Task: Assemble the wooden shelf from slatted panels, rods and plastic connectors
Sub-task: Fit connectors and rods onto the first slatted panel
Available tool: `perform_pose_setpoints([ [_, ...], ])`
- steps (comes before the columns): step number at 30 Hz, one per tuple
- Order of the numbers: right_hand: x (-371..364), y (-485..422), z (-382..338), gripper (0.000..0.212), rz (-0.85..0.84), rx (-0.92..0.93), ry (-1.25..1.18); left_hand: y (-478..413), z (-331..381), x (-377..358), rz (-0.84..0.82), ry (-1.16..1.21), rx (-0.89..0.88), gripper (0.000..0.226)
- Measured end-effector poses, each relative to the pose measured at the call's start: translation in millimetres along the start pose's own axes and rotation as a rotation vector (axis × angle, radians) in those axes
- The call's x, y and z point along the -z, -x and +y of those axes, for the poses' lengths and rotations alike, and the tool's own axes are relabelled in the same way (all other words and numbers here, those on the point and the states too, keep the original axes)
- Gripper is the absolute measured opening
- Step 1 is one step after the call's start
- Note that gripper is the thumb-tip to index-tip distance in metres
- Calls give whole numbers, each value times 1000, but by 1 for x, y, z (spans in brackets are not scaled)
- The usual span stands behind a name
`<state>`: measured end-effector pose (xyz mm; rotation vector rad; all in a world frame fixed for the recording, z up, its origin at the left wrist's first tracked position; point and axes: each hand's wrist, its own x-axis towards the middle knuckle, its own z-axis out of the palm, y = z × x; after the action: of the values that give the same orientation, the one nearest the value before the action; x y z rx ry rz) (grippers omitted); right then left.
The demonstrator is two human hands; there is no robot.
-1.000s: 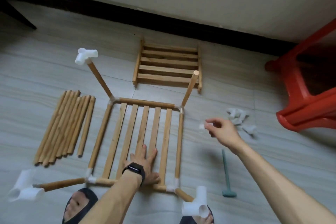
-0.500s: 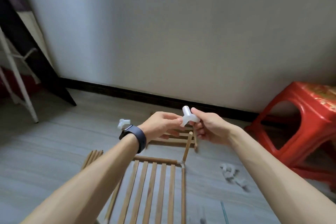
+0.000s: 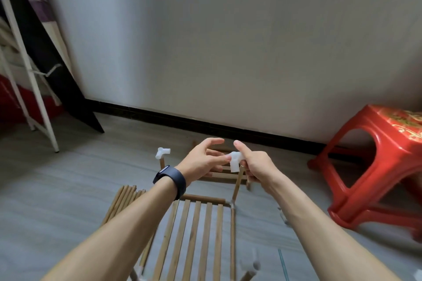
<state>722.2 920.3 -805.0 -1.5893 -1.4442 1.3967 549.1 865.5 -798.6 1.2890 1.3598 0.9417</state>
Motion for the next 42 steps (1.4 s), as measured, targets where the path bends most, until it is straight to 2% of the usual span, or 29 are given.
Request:
perform_pose_setpoints([
  [4,-1,0,3,65,19,20,3,1,-5,2,-90,-33,45,34],
  [8,-5,4,6,62,-12,21,43,-3,-9,0,-26,-3,36,26],
  [13,-5,5,4,63,-6,-20,-65,-8,-11,-1,-31,11,52,36],
  [18,-3,3,11,56,-76,24,10,-12,-14,-1,32,-34,33,14],
  [21,0,3,16,38,-126,104,10,-11,-15,0,49,-91,33,19],
  [26,5,2,22,25,-249,187,-20,-14,-19,3,63,-178,23,25],
  [31,2,-5,26,27,-258,171,-21,-22,-23,2,52,-223,8,20],
  [36,1,-24,31,26,-299,98,-5,-33,-33,6,25,-282,4,27],
  [39,5,-47,32,19,-156,40,-12,-52,-41,24,81,-350,35,33],
  [42,13,-80,34,18,79,-57,-181,-78,-58,62,281,-416,101,40],
])
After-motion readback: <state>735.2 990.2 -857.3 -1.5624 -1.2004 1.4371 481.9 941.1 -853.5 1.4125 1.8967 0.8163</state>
